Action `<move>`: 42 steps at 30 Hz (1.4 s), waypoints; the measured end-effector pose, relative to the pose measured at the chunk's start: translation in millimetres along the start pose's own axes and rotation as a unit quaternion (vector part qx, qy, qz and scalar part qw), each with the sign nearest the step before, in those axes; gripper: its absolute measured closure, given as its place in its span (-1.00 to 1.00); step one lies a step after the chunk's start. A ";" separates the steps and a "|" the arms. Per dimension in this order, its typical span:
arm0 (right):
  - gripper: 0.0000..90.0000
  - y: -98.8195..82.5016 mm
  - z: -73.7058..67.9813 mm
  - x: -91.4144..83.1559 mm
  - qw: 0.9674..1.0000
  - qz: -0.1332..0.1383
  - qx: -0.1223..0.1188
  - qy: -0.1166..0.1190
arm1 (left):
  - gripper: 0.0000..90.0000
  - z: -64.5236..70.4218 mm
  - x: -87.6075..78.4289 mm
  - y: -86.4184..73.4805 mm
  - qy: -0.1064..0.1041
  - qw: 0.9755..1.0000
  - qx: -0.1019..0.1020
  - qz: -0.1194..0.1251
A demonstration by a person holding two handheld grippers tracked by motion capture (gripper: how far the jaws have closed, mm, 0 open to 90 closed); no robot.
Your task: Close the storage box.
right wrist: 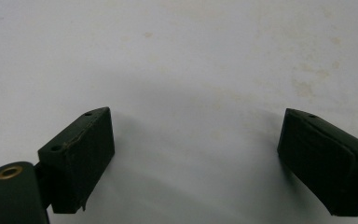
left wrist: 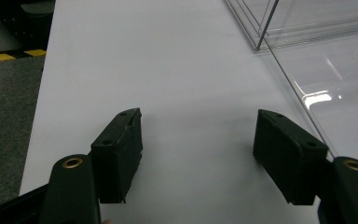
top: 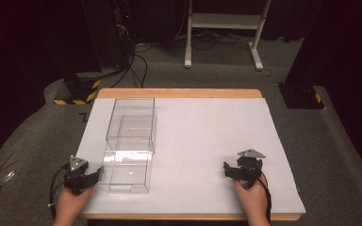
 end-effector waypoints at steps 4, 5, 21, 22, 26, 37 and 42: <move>-0.77 0.1 0.0 0.1 1.000 0.000 0.000 0.001 | -0.27 0.2 0.0 -0.1 0.001 1.000 0.000 0.000; -0.77 0.0 0.2 0.0 1.000 0.000 0.000 0.002 | -0.27 0.2 0.0 -0.1 0.001 1.000 0.000 0.000; -0.77 -0.1 -0.8 -0.2 1.000 -0.001 0.001 -0.001 | -0.32 0.0 0.1 0.0 -0.006 1.000 -0.003 -0.002; -0.77 -0.1 -0.7 -0.2 1.000 -0.001 -0.001 -0.001 | -0.32 0.5 0.2 0.1 -0.004 1.000 -0.002 -0.002; -0.76 0.0 -1.2 -0.2 1.000 0.000 -0.002 -0.003 | -0.30 0.8 0.3 0.9 -0.003 1.000 -0.004 -0.005; -0.75 0.0 -1.5 -0.4 1.000 0.001 -0.003 -0.003 | -0.23 0.9 -6.0 4.8 -0.015 1.000 0.003 -0.007; -0.74 0.0 -1.7 -0.6 1.000 0.002 -0.005 -0.003 | -0.13 2.0 -19.0 10.0 -0.034 0.999 0.009 0.010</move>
Point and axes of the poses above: each handheld gripper's, and its own axes: x roughly forward along the jaws, y roughly out of its top, z roughly to its right, the point moved 2 cm from there along x, roughly forward along the jaws, and after that the axes turned 11 degrees about -x, right-handed, at the moved point
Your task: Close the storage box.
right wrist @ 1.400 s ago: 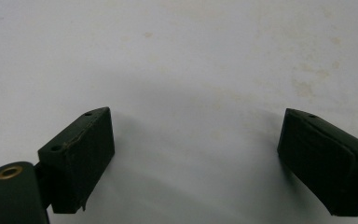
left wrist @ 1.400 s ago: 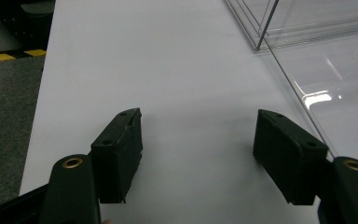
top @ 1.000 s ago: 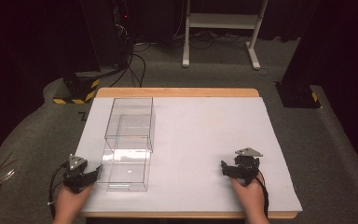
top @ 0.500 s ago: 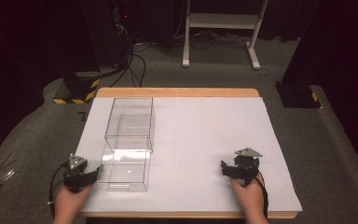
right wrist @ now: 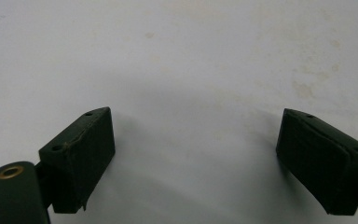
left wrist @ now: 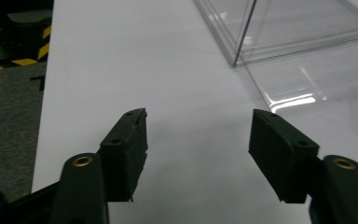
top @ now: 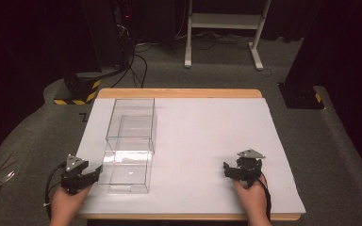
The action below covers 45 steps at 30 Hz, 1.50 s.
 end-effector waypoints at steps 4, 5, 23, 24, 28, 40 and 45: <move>-0.72 -0.1 -0.4 -0.4 1.000 0.002 -0.002 0.001 | -0.10 2.0 -8.1 2.9 -0.006 1.000 -0.001 0.011; -0.72 -0.1 -0.4 -0.4 1.000 0.002 -0.002 0.001 | -0.10 2.0 -8.1 2.9 -0.006 1.000 -0.001 0.011; -0.70 -0.1 -0.8 -0.6 1.000 0.002 -0.003 0.001 | -0.23 7.5 -29.6 13.0 -0.026 0.999 0.012 0.039; -0.70 -0.1 -0.9 -0.6 1.000 0.002 -0.003 0.001 | -0.24 7.2 -30.9 13.5 -0.027 0.999 0.012 0.040; -0.70 -0.1 -1.0 -0.6 1.000 0.003 -0.003 0.001 | -0.26 6.6 -35.5 15.4 -0.034 0.998 0.002 0.049; -0.69 -0.1 -1.0 -0.7 1.000 0.002 -0.003 0.001 | -0.31 20.8 -57.1 28.9 -0.083 0.993 0.001 0.083; -0.69 -0.1 -1.1 -0.8 1.000 0.003 -0.003 0.002 | -0.35 28.9 -64.6 33.1 -0.101 0.991 0.001 0.084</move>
Point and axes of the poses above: each handheld gripper's, and its own axes: x roughly forward along the jaws, y roughly out of its top, z roughly to its right, the point moved 2 cm from there along x, roughly forward along the jaws, and after that the axes turned 11 degrees about -x, right-handed, at the moved point
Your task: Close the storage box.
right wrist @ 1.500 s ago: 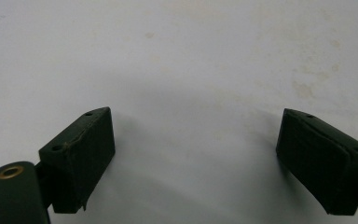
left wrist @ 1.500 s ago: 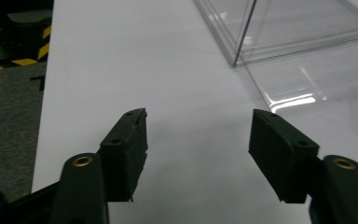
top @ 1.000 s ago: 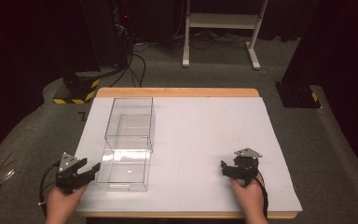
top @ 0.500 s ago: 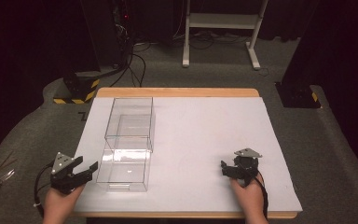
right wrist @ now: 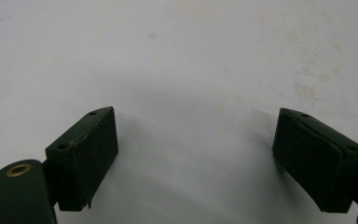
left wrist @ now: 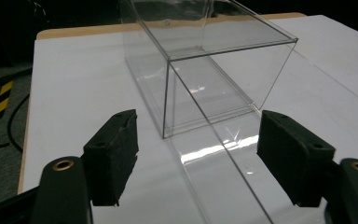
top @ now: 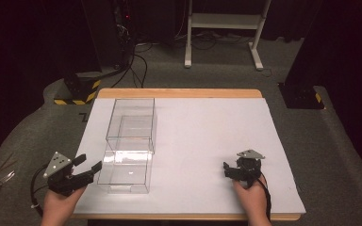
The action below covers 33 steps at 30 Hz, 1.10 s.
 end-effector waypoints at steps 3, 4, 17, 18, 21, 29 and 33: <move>-0.69 0.0 0.0 0.0 1.000 0.000 0.000 0.000 | -0.39 5.6 -5.3 -1.3 -0.003 1.000 0.003 0.008; -0.69 0.0 0.0 0.0 1.000 0.000 0.000 0.000 | -0.39 5.6 -5.3 -1.3 -0.003 1.000 0.003 0.008; -0.68 0.0 -1.0 -0.4 1.000 0.001 -0.004 -0.004 | -0.44 11.4 -22.3 -28.6 -0.008 1.000 0.004 0.006; -0.68 0.0 -1.0 -0.3 1.000 0.002 -0.003 -0.004 | -0.45 12.0 -22.7 -29.8 -0.009 1.000 0.003 0.004; -0.68 -0.1 -0.4 -0.1 1.000 0.002 -0.004 -0.002 | -0.48 12.7 -24.9 -35.3 -0.008 1.000 0.011 -0.003; -0.67 0.0 -0.6 -0.3 1.000 0.002 -0.003 -0.001 | -0.53 16.3 -20.1 -42.5 -0.009 1.000 0.025 -0.014; -0.67 0.0 -0.9 -0.4 1.000 0.002 -0.003 -0.002 | -0.53 16.2 -19.1 -43.9 -0.015 1.000 0.019 -0.018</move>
Point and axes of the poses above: each handheld gripper's, and its own axes: x roughly forward along the jaws, y roughly out of its top, z roughly to its right, the point moved 2 cm from there along x, roughly forward along the jaws, and after that the axes turned 11 degrees about -x, right-handed, at the moved point
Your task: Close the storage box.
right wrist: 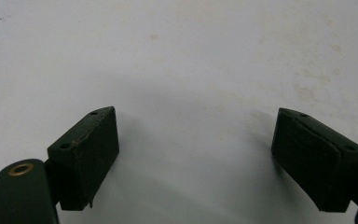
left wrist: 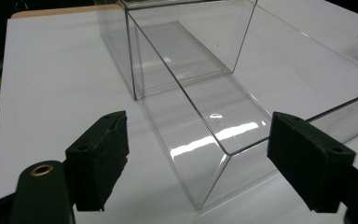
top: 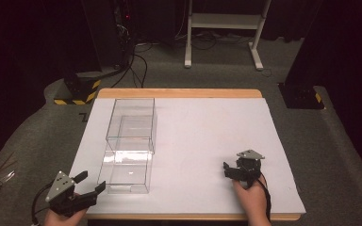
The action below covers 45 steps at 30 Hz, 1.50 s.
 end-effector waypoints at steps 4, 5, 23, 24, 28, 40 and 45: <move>-0.67 0.0 -0.2 -0.1 1.000 0.000 -0.001 -0.001 | -0.55 -0.7 3.6 -3.7 -0.013 1.000 -0.001 -0.007; -0.67 0.0 -0.2 -0.1 1.000 0.000 -0.001 -0.001 | -0.57 -0.7 3.6 -3.7 -0.013 1.000 -0.001 -0.007; -0.67 0.0 -0.5 -0.3 1.000 0.000 -0.002 -0.001 | -0.52 1.0 12.6 -6.7 0.000 1.000 -0.004 0.018; -0.67 0.0 -0.4 -0.3 1.000 0.000 -0.002 -0.001 | -0.51 0.4 13.6 -6.6 -0.003 1.000 -0.003 0.015; -0.66 0.0 -0.5 -0.3 1.000 0.000 -0.002 -0.001 | -0.43 -0.9 13.6 -10.5 -0.007 1.000 0.002 0.004; -0.66 0.0 -0.3 -0.2 1.000 0.001 -0.002 0.000 | -0.30 2.5 25.7 -15.2 -0.010 1.000 0.010 -0.016; -0.66 0.0 -0.2 -0.1 1.000 0.000 -0.001 0.001 | -0.28 1.6 30.5 -12.7 -0.009 1.000 0.005 -0.015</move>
Point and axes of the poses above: each handheld gripper's, and its own axes: x roughly forward along the jaws, y roughly out of its top, z roughly to its right, the point moved 2 cm from there along x, roughly forward along the jaws, and after that the axes turned 11 degrees about -x, right-handed, at the moved point
